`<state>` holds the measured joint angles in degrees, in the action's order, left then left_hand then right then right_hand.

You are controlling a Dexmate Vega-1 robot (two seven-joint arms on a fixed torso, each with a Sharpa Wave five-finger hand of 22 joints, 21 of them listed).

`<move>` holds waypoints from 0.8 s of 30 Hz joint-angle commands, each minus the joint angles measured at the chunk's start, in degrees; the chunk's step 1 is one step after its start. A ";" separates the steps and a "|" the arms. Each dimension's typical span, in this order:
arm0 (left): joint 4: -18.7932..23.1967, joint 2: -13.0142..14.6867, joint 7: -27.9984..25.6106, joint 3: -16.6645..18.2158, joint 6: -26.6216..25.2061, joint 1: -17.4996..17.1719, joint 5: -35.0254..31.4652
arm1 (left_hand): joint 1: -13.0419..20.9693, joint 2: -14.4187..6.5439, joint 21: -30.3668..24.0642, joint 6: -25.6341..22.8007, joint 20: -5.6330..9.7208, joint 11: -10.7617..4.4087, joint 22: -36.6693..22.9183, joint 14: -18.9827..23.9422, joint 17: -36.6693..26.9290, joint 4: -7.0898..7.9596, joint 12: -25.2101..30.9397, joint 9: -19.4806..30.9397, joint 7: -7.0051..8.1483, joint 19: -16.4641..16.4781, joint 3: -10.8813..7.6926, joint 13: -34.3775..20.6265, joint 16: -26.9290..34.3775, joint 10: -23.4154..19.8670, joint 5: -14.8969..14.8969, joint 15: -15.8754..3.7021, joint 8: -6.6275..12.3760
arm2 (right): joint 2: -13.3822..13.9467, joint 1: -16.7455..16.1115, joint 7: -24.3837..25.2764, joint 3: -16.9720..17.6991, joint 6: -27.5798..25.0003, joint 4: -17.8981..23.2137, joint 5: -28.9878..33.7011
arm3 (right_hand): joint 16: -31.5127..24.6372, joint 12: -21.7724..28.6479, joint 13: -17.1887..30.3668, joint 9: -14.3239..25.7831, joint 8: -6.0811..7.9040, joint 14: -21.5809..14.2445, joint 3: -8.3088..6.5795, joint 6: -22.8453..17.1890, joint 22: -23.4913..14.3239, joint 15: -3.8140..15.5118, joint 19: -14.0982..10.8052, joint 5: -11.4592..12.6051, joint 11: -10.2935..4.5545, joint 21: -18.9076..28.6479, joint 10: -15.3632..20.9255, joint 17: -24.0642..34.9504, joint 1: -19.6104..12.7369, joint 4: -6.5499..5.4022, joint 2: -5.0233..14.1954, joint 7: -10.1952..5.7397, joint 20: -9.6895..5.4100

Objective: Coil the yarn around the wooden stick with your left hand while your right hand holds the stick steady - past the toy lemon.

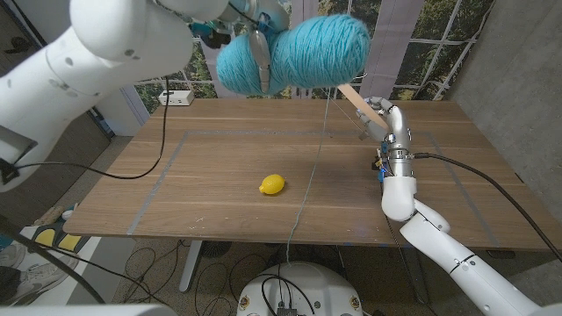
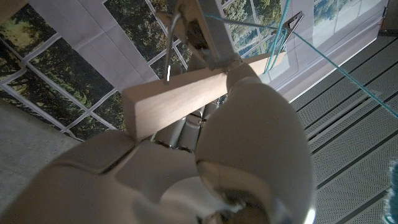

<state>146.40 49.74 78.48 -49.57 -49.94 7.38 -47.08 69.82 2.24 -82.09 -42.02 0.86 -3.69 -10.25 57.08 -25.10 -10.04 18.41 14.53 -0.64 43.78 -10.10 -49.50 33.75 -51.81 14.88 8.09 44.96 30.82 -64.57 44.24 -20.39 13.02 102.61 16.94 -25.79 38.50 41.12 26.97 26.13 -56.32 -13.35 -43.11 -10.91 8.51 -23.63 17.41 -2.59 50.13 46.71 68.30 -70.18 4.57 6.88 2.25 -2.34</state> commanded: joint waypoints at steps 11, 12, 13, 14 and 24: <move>-18.49 -10.30 0.47 -33.21 -16.25 40.79 7.10 | 5.87 -7.48 -0.37 -4.69 10.72 -4.35 -0.23 19.55 -14.46 2.46 -0.48 0.38 2.28 -2.54 -7.36 -0.45 0.23 -4.60 0.12 -21.21 0.03 | 2.60 1.26 -4.27 -5.57 2.04 3.65 15.11 | 0.43 -0.09 0.40 0.50 0.43 -0.08 -0.11 -10.53 -0.16 4.64 0.29 0.35 -5.43 0.77 5.56 0.33 -1.87 -0.31 2.23 -9.30 -7.57; -19.21 -10.90 0.47 -34.66 -16.67 42.55 8.10 | 5.86 -7.48 -0.37 -4.66 10.71 -4.28 -0.23 19.42 -14.36 2.47 -0.50 0.37 2.28 -2.58 -7.35 -0.49 0.11 -4.59 0.12 -21.22 -0.02 | 2.59 1.49 -4.48 -5.87 1.26 3.42 15.67 | 0.47 -0.07 0.49 0.51 0.42 -0.05 -0.10 -10.53 -0.16 4.63 0.37 0.34 -5.57 0.79 5.53 0.33 -1.87 -0.32 2.21 -9.43 -7.53; -20.15 -11.69 0.47 -36.69 -17.65 44.92 9.68 | 5.87 -7.49 -0.37 -4.65 10.71 -4.29 -0.23 19.46 -14.39 2.47 -0.50 0.36 2.27 -2.59 -7.35 -0.49 0.13 -4.64 0.12 -21.22 -0.04 | 2.53 1.69 -4.52 -6.21 0.39 3.20 16.36 | 0.50 -0.04 0.58 0.48 0.41 -0.03 -0.08 -10.58 -0.15 4.62 0.32 0.34 -5.52 0.84 5.51 0.32 -1.85 -0.34 2.22 -9.37 -7.57; -21.07 -12.51 0.47 -38.61 -18.71 47.10 10.88 | 5.88 -7.47 -0.37 -4.62 10.71 -4.38 -0.23 19.47 -14.43 2.46 -0.55 0.37 2.27 -2.60 -7.33 -0.48 0.14 -4.62 0.12 -21.22 -0.07 | 2.54 1.93 -4.64 -6.58 -0.14 2.88 16.77 | 0.50 -0.04 0.57 0.47 0.39 -0.05 -0.09 -10.56 -0.15 4.62 0.34 0.35 -5.59 0.86 5.58 0.32 -1.84 -0.36 2.25 -9.41 -7.57; -26.91 -16.38 0.47 -44.21 -19.46 51.37 12.64 | 5.87 -7.49 -0.43 -4.64 10.68 -4.27 -0.23 19.37 -14.62 2.49 -0.80 0.54 2.34 -2.80 -7.20 -0.61 0.09 -4.74 0.10 -21.22 -0.23 | 3.70 3.94 -5.52 -9.48 0.00 1.12 17.25 | 0.67 -0.27 0.45 0.42 0.25 -0.09 -0.06 -10.60 -0.10 4.64 0.50 0.35 -5.34 1.17 5.61 0.32 -1.89 -0.39 2.26 -9.48 -7.58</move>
<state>126.44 38.04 78.85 -85.17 -66.78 49.11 -39.00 69.82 2.24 -82.03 -42.33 0.86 -3.99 -10.28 57.08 -25.10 -10.04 17.74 14.82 -0.71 43.78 -10.10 -49.90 33.62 -52.11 14.75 8.09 44.46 33.40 -62.44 39.73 -26.89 14.06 104.77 31.31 -25.38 38.28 41.37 27.25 26.34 -56.30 -13.36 -43.11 -10.91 8.49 -23.33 17.41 -2.78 50.97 46.90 68.29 -70.18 4.57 6.88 2.25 -2.66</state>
